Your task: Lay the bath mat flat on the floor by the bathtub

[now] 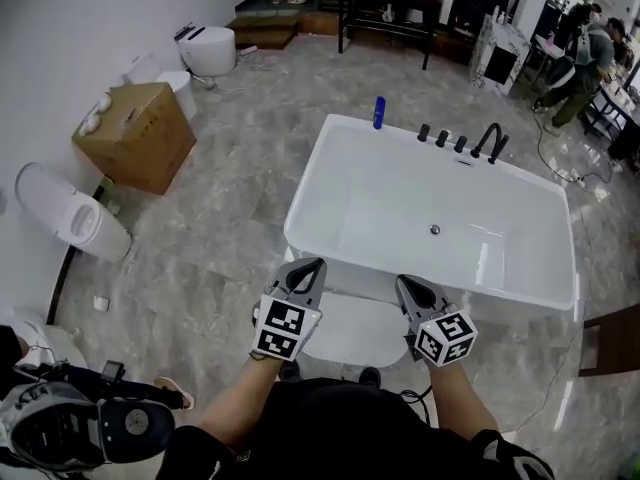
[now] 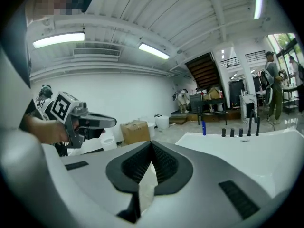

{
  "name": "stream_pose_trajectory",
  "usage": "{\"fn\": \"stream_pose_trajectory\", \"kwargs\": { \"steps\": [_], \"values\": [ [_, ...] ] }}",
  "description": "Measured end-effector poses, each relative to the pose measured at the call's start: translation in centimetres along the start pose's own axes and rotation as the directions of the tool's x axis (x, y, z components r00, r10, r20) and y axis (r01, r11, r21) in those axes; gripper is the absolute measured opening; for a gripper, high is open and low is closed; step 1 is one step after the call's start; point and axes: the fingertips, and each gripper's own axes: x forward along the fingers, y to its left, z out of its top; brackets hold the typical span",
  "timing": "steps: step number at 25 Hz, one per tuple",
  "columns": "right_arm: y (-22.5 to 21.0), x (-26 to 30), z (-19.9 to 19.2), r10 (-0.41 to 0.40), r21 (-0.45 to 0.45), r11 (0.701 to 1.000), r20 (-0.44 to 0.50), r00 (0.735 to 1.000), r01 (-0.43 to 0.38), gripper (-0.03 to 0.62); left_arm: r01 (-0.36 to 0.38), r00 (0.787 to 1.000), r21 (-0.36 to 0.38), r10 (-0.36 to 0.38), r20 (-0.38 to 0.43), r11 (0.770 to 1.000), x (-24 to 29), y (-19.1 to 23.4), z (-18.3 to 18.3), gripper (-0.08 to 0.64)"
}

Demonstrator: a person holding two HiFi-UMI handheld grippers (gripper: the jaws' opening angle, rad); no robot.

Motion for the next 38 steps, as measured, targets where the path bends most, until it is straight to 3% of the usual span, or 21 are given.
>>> {"fn": "stream_pose_trajectory", "kwargs": {
  "steps": [2, 10, 15, 19, 22, 27, 38],
  "values": [
    [1.2, 1.3, 1.7, -0.029, 0.009, 1.000, 0.035, 0.999, 0.029, 0.015, 0.008, 1.000, 0.004, -0.009, 0.020, 1.000, -0.5, 2.3, 0.3, 0.009],
    [7.0, 4.9, 7.8, -0.093, -0.129, 0.985, 0.145, 0.985, 0.112, 0.015, 0.041, 0.997, 0.000, -0.041, 0.070, 0.999, -2.2, 10.4, 1.4, 0.009],
    [7.5, 4.3, 11.2, -0.095, -0.105, 0.987, 0.213, 0.972, 0.120, 0.015, 0.081, 0.989, 0.007, -0.081, 0.124, 0.997, -2.7, 11.9, 4.3, 0.009],
    [5.7, 2.3, 13.5, -0.110, -0.088, 0.987, 0.264, 0.958, 0.138, 0.014, 0.052, 0.985, -0.001, -0.051, 0.168, 0.999, -2.7, 12.1, 6.7, 0.010],
    [4.3, 1.0, 13.5, -0.109, -0.107, 0.984, 0.258, 0.960, 0.141, 0.014, 0.028, 0.981, -0.036, -0.020, 0.192, 0.999, -2.6, 12.2, 7.9, 0.009],
    [1.3, -1.5, 12.2, -0.120, -0.087, 0.986, 0.243, 0.963, 0.145, 0.014, 0.028, 0.980, -0.032, -0.021, 0.199, 0.999, -2.1, 9.5, 8.6, 0.010],
    [-0.2, -3.6, 7.4, -0.122, 0.015, 0.992, 0.204, 0.971, 0.122, 0.014, 0.015, 0.993, -0.090, -0.004, 0.119, 0.996, -1.4, 7.5, 5.0, 0.009]
  ]
}}
